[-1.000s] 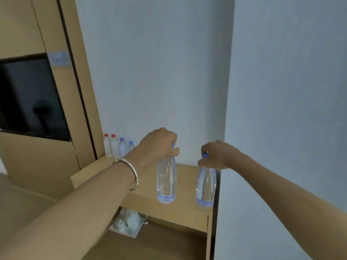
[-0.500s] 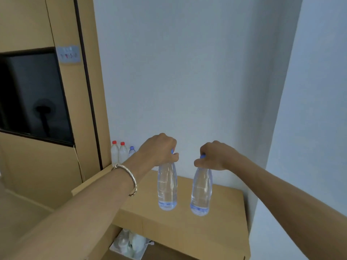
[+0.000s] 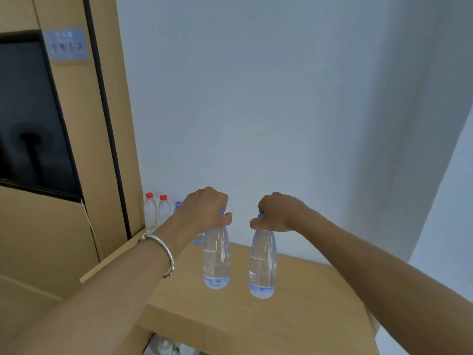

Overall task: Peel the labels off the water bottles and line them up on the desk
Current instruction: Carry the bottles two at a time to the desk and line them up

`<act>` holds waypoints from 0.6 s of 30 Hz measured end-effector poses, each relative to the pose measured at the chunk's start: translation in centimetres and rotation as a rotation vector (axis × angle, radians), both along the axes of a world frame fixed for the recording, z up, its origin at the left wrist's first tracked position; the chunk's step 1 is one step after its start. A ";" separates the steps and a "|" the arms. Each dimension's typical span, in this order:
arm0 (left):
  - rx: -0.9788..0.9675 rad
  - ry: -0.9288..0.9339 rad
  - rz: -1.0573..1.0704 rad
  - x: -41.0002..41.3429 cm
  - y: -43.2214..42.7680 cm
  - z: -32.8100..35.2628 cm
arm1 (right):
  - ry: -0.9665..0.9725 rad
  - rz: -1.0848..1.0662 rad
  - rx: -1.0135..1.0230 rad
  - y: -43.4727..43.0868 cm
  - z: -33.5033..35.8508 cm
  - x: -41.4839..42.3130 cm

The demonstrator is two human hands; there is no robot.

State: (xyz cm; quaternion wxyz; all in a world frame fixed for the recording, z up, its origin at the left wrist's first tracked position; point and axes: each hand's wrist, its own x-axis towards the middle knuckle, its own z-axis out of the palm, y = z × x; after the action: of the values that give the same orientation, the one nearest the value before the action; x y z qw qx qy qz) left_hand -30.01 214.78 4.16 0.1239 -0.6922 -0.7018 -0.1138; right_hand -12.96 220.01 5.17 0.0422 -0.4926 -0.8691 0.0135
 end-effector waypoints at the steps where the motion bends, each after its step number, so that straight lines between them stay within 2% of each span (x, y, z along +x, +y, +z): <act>1: -0.006 0.000 0.006 -0.7 0.8 -0.2 | -0.004 0.013 -0.001 1.0 -0.2 -1.0; 11: -0.053 0.088 0.087 -9.3 11.4 0.0 | 0.010 0.128 -0.093 13.9 0.0 -11.6; 15: -0.037 0.027 0.110 -12.8 16.4 -0.6 | 0.040 0.171 -0.120 19.3 -0.2 -15.4; 18: -0.110 -0.015 0.113 -14.6 18.9 -2.3 | -0.007 0.200 -0.146 22.3 -2.0 -17.8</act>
State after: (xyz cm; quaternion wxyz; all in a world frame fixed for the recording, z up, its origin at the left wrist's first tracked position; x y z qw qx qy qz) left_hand -44.62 233.71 1.88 0.0868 -0.6564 -0.7459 -0.0730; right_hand -30.78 242.32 3.18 0.0018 -0.4054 -0.9107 0.0792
